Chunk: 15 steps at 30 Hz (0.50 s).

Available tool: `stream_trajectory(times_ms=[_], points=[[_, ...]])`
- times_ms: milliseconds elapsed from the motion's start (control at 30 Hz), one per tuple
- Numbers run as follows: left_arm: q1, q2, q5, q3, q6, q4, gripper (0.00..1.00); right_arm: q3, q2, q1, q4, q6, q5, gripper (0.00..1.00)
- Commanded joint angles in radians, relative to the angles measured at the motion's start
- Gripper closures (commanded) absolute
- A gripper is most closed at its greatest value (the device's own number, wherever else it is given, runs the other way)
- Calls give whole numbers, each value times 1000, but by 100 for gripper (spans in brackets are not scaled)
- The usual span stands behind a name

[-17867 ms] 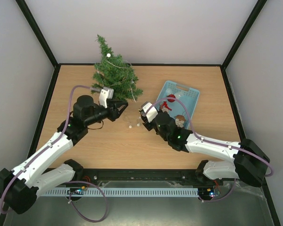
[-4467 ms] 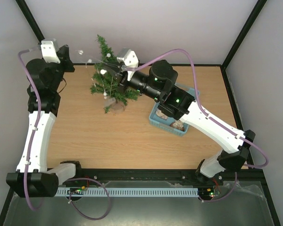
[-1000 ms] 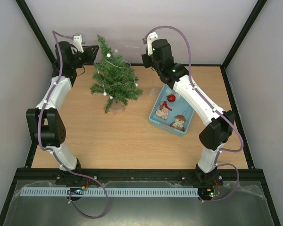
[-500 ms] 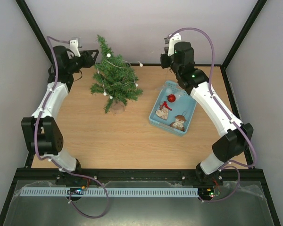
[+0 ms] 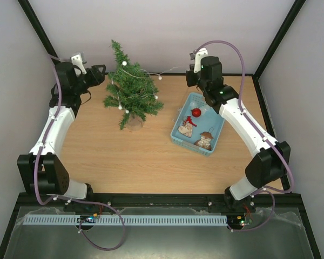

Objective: Decorate the small christmas tree
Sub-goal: Wrap the decoration item around the Christmas tree.

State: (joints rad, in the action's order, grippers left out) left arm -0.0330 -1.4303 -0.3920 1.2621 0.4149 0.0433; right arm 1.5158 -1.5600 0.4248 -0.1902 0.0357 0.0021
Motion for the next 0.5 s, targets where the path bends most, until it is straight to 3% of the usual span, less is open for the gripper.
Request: stream_trajectory(times_ms=[0,133,233,467], points=[[2,-28,59,13,18,-169,42,-47,21,-3,-19,-45,-41,98],[9,-34,85,37,-4,-271,46,-150,77,0,-67,-95,-90,98],[45,-15,237,55,-58,-368,46,-231,130,2,-85,-118,-90,98],[96,101,290,-50,-60,-343,44,-421,305,48,26,-117,-268,98]])
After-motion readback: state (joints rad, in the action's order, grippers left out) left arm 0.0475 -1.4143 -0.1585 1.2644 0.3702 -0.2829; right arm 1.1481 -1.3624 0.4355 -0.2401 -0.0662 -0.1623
